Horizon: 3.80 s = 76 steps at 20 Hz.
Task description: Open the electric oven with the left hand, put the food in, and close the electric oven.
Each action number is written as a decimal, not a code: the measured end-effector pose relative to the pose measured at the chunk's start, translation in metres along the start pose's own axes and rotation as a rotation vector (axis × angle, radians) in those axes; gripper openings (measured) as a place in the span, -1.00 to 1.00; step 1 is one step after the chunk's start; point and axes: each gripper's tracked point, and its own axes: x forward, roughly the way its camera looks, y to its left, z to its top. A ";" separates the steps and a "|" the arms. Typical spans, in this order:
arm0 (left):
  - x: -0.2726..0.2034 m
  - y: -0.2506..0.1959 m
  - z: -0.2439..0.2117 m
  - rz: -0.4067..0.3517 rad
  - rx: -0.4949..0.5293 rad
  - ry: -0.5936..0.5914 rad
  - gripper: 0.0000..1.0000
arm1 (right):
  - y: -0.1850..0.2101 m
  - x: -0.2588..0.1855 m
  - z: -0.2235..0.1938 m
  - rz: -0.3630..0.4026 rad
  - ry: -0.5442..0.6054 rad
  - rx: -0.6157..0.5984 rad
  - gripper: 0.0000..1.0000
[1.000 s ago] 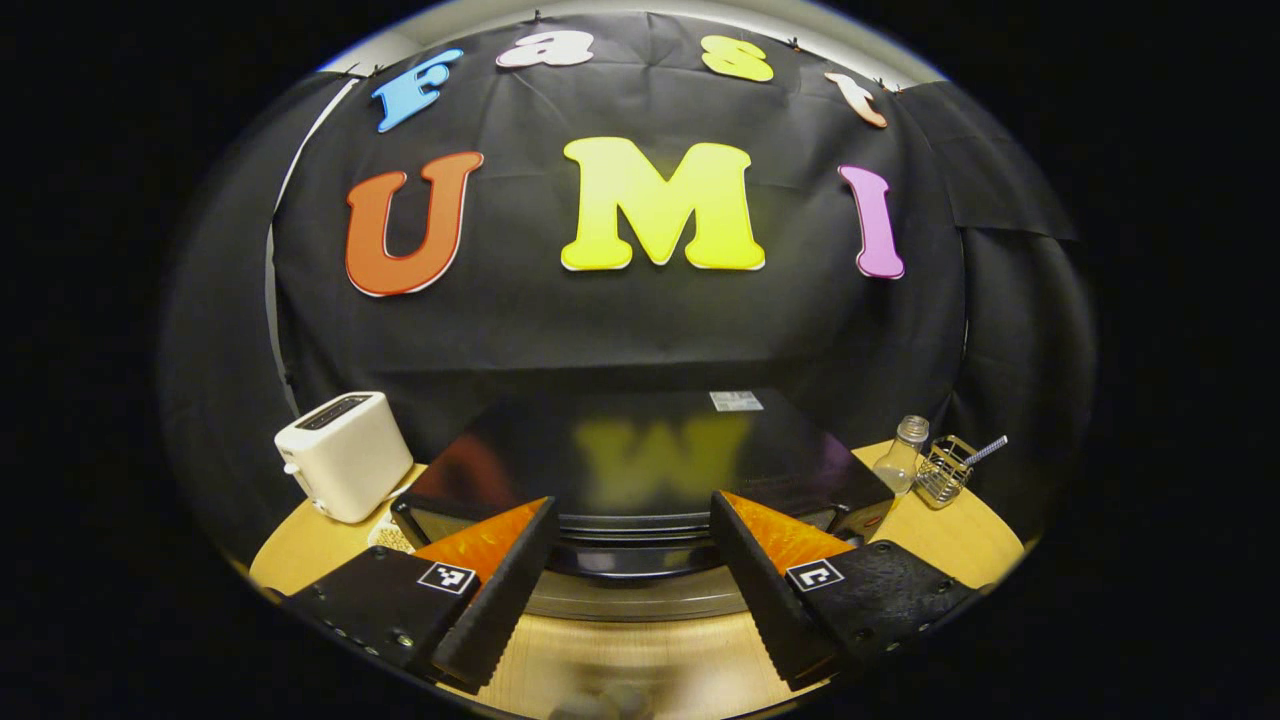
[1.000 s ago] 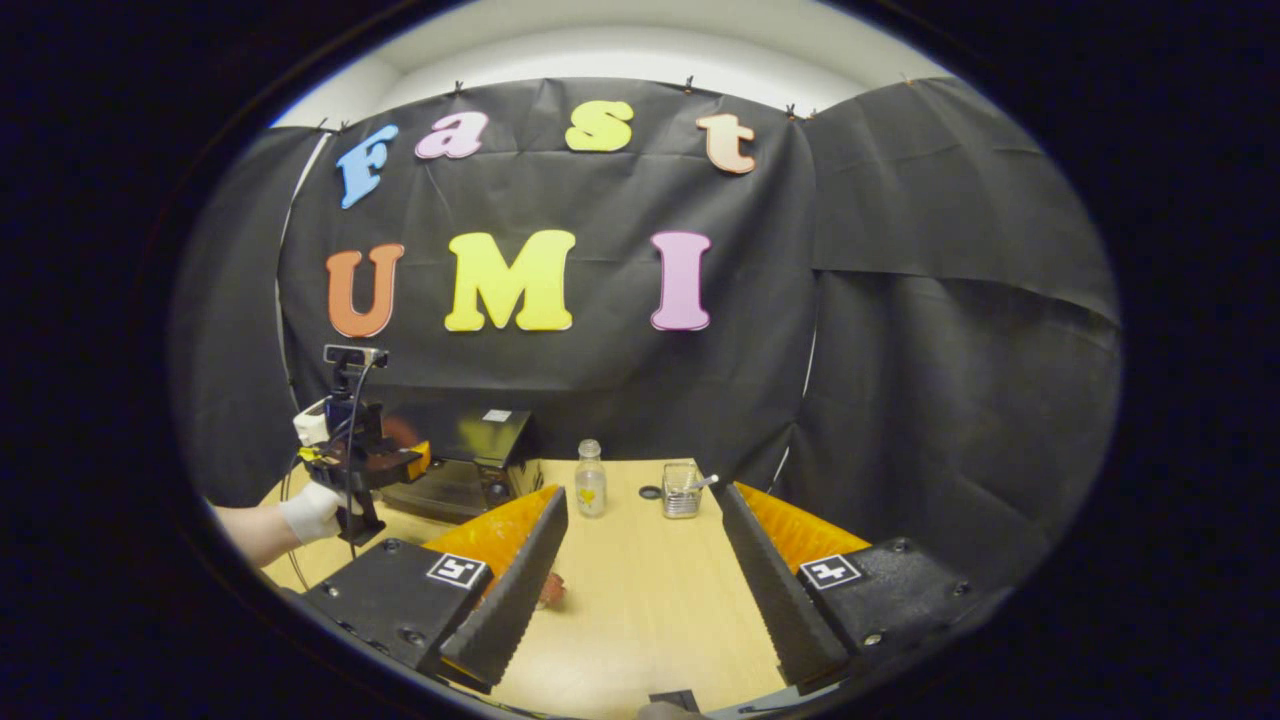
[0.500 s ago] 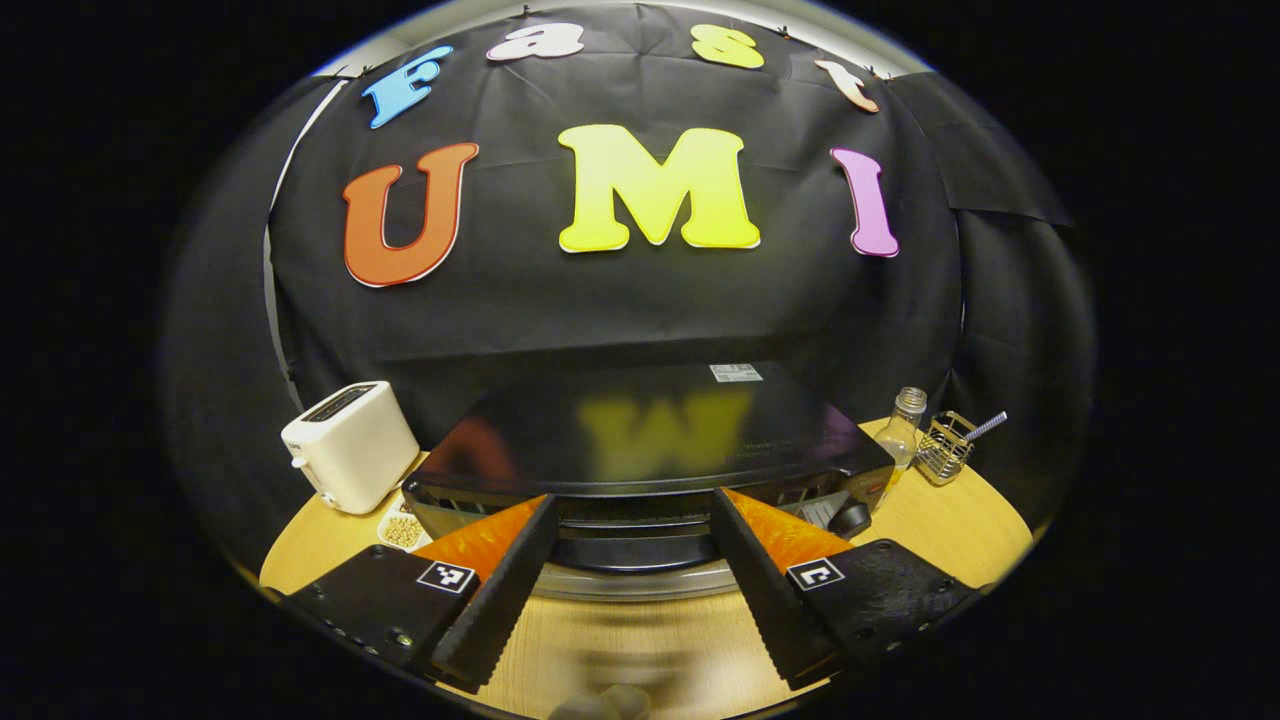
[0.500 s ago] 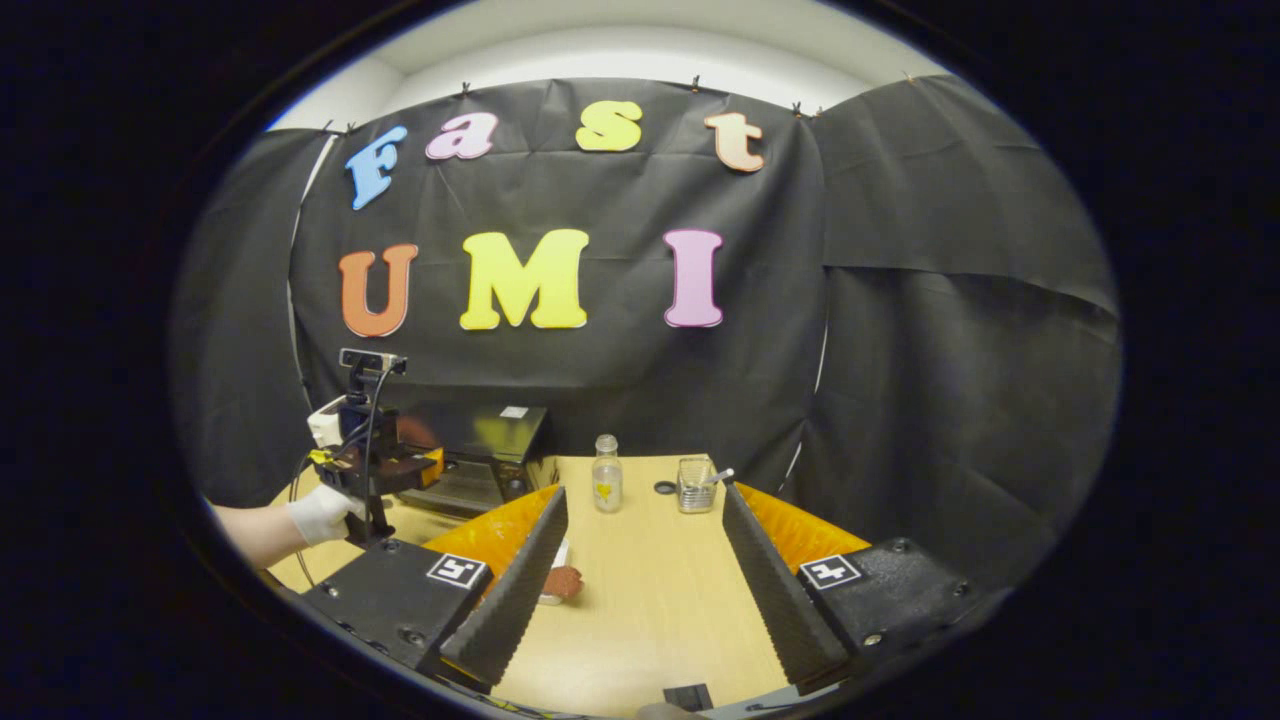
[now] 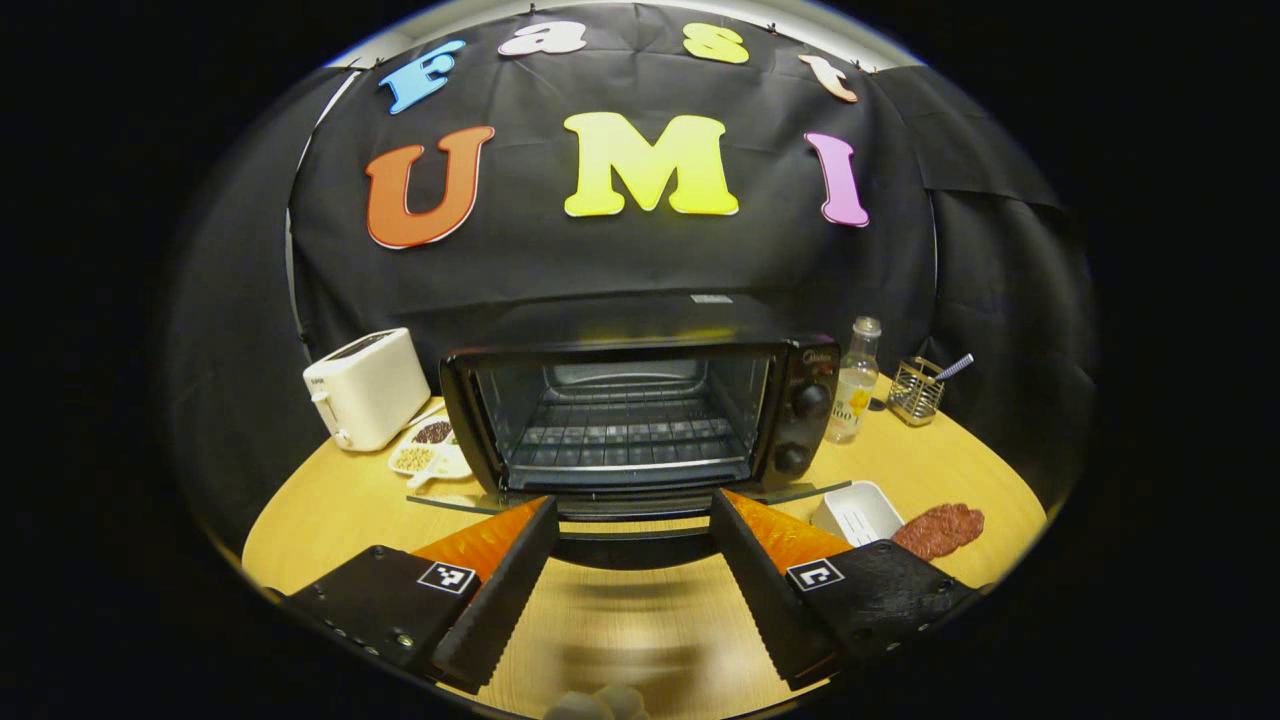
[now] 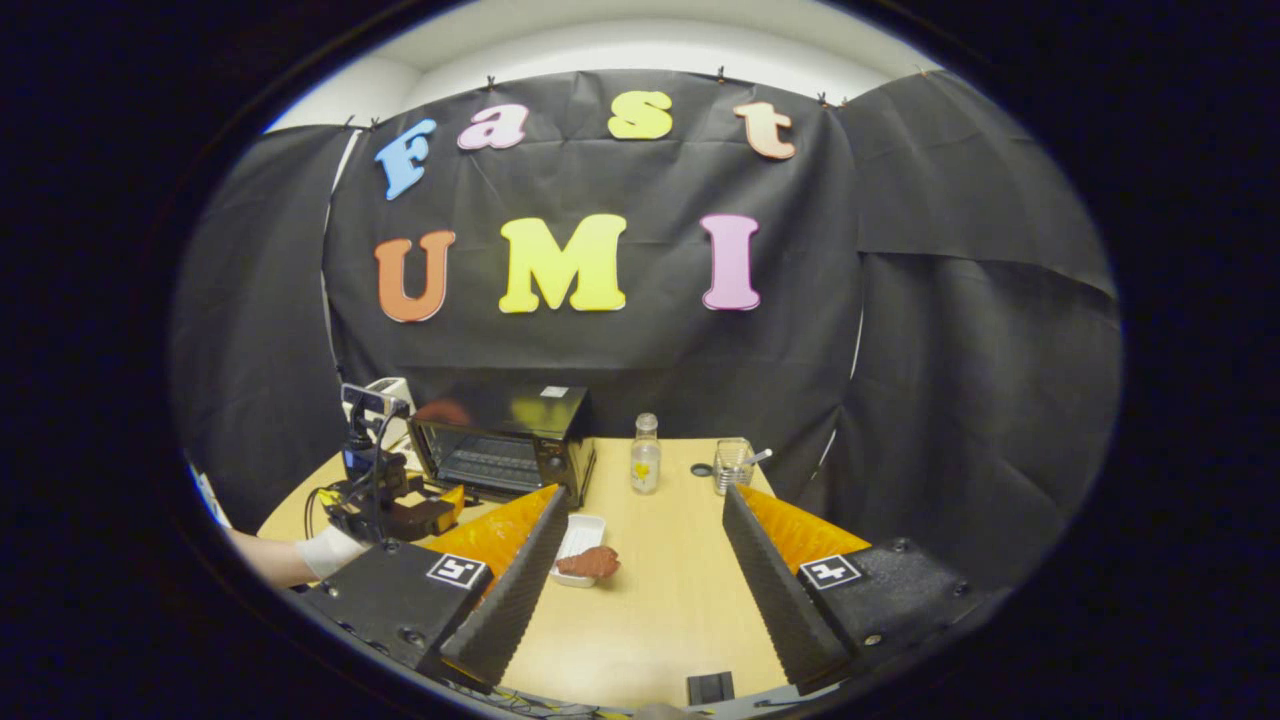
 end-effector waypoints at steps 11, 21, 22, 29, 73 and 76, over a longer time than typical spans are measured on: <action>-0.003 -0.010 -0.086 0.008 0.017 0.158 0.89 | 0.001 -0.003 -0.007 0.006 0.045 -0.019 0.97; -0.027 -0.002 -0.076 0.009 -0.013 0.075 0.94 | -0.014 0.015 -0.032 0.047 0.066 0.005 0.98; -0.039 -0.001 -0.070 0.009 -0.017 0.061 0.94 | -0.016 0.025 -0.040 0.065 0.084 0.022 0.97; -0.145 0.013 -0.016 0.071 -0.034 -0.047 0.94 | 0.007 0.117 -0.106 0.266 0.263 0.081 0.96; -0.344 0.116 0.027 0.313 -0.032 -0.143 0.94 | 0.237 0.250 -0.099 0.293 0.210 1.073 -0.75; -0.328 0.126 0.035 0.315 -0.032 -0.146 0.94 | 0.259 0.295 -0.103 0.251 0.205 1.108 -0.75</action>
